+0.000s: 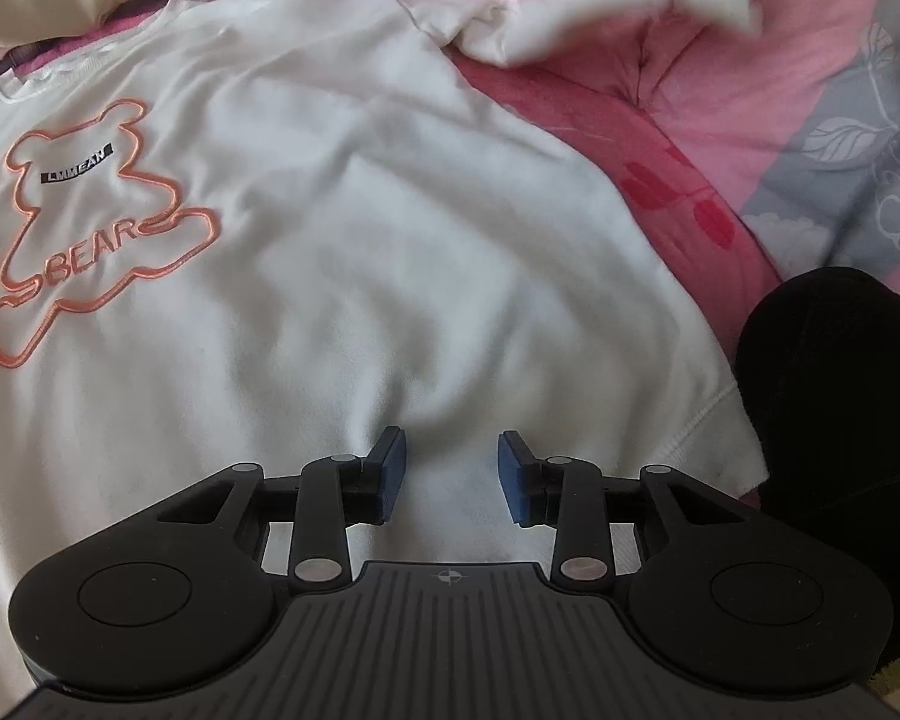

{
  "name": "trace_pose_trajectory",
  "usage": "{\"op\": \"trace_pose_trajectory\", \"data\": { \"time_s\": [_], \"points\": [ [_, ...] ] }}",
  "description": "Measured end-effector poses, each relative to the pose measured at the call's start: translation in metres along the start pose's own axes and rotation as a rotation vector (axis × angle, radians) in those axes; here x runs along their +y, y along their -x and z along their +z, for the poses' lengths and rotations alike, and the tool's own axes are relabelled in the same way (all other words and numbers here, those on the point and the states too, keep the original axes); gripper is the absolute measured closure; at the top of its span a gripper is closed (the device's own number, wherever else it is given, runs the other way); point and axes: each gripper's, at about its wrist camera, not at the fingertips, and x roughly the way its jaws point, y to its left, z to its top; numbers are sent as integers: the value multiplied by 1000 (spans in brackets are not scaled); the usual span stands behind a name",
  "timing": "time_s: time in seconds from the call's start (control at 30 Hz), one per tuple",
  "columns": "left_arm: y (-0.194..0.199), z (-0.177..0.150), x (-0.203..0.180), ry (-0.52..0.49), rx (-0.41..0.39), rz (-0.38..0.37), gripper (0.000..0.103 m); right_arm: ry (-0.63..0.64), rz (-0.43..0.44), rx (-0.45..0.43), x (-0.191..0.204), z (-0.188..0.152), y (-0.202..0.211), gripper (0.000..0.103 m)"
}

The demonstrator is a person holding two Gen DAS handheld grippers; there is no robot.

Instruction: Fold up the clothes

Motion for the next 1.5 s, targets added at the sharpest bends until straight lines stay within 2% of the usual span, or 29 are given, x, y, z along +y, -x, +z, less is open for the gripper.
{"op": "trace_pose_trajectory", "data": {
  "time_s": [0.1,0.23,0.4,0.47,0.6,0.67,0.8,0.9,0.97,1.0,1.03,1.1,1.17,1.2,1.27,1.33,1.4,1.5],
  "points": [
    [0,-1,0,3,1,0,69,-24,74,-99,-1,39,16,99],
    [0,-1,1,9,2,-4,69,-113,143,-178,-13,80,22,99],
    [0,-2,2,12,2,-11,69,-160,133,-241,-28,108,34,99],
    [-1,-2,3,15,3,-15,69,-145,121,-250,-31,114,37,99],
    [-1,0,5,27,4,-22,69,-21,112,-148,-21,112,28,99],
    [-1,0,6,33,6,-25,69,134,62,-57,-6,99,19,99],
    [-1,0,7,37,7,-29,69,572,-74,178,31,46,-9,99],
    [-1,1,6,37,10,-26,69,1037,-260,279,55,-18,-26,100],
    [-1,2,6,37,10,-23,69,1413,-467,230,62,-61,-36,100],
    [-1,2,6,39,9,-22,69,1578,-564,162,63,-77,-40,100],
    [0,3,6,42,8,-22,69,1674,-629,94,65,-84,-43,100],
    [0,3,7,54,5,-24,69,1751,-670,-21,77,-91,-45,100],
    [1,2,9,66,4,-28,69,1856,-557,-62,91,-113,-43,99],
    [1,2,10,71,4,-31,69,1914,-495,-56,96,-128,-43,99],
    [1,3,12,82,4,-39,69,2024,-336,-18,104,-168,-43,99],
    [1,3,14,90,4,-46,69,2082,-186,25,109,-206,-44,97],
    [1,3,15,92,5,-50,69,2007,-81,96,118,-221,-42,94],
    [2,2,17,92,3,-57,69,1814,32,187,131,-222,-36,69]
  ]
}}
